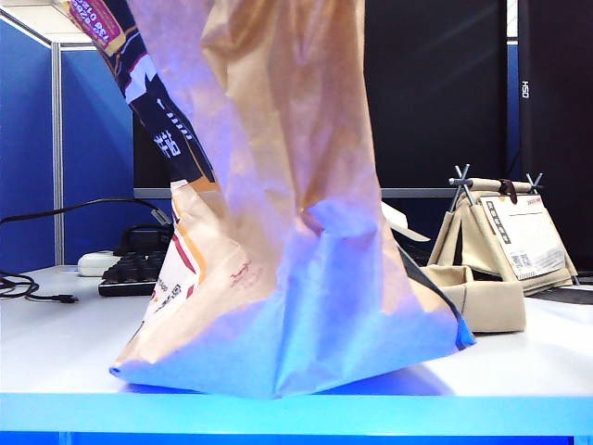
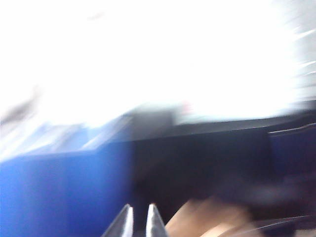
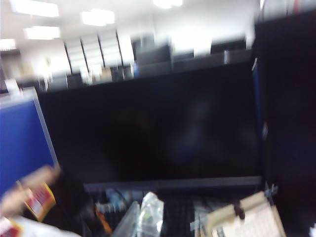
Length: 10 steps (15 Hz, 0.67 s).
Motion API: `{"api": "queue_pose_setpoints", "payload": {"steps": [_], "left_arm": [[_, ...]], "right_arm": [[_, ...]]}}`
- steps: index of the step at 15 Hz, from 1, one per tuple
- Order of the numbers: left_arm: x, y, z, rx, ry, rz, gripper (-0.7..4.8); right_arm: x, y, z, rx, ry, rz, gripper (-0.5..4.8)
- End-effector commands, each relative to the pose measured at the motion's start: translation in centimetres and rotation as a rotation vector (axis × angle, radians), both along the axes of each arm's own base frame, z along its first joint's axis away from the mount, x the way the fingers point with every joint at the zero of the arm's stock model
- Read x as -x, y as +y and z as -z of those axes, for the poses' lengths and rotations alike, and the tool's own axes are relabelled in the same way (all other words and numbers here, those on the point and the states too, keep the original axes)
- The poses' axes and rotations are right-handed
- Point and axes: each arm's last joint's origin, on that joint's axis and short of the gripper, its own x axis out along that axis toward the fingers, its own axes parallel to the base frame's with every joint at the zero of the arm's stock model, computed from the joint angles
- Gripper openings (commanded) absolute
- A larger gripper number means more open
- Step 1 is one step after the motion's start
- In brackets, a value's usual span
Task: Open the paper bag and put two oranges into the paper bag.
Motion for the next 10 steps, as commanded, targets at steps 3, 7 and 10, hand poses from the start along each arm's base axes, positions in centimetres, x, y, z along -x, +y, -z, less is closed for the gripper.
{"api": "queue_pose_setpoints", "payload": {"steps": [3,7,10], "left_arm": [[-5.3,1.4,10.0,0.179,0.330,-0.075,0.48],[-9.6,2.4,16.3,0.273,0.459,-0.101,0.48],[-11.6,2.8,21.5,0.334,0.600,-0.096,0.48]], "right_arm": [[-4.9,3.5,4.5,0.102,0.046,0.006,-0.05],[-9.5,6.8,12.1,0.280,0.269,0.000,-0.05],[-11.9,8.6,17.7,0.271,0.384,-0.005,-0.05]]}}
